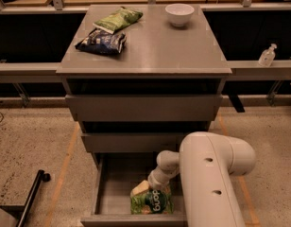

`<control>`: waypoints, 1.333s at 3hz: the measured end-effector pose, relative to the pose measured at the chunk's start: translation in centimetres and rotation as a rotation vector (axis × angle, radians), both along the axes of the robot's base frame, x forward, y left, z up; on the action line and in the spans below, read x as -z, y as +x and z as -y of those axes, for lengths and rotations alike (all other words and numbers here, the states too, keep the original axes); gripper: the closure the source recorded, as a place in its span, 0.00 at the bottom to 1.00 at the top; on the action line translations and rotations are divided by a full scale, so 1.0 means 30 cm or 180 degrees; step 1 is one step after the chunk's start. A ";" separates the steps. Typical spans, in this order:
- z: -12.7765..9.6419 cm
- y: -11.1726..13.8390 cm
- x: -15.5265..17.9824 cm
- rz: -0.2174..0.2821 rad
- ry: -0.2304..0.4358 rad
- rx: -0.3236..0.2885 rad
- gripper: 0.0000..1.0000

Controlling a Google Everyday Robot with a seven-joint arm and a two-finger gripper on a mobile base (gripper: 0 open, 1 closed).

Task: Pick green rice chip bag from bottom drawer and place on counter

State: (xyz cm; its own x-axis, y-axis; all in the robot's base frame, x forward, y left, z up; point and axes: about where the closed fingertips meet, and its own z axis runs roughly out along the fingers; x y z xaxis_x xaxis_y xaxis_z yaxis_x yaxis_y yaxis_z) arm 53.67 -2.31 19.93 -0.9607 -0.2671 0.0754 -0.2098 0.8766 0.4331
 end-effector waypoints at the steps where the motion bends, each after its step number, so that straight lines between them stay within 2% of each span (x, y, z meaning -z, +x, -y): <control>1: 0.020 -0.015 0.030 -0.0046 0.0068 0.0049 0.00; 3: 0.153 -0.012 0.011 0.0122 0.0092 0.0364 0.00; 4: 0.217 -0.005 0.042 0.0125 0.0133 0.0508 0.00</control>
Offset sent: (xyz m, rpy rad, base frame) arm -0.0005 -0.0552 0.0066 0.0391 -0.0664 -0.1359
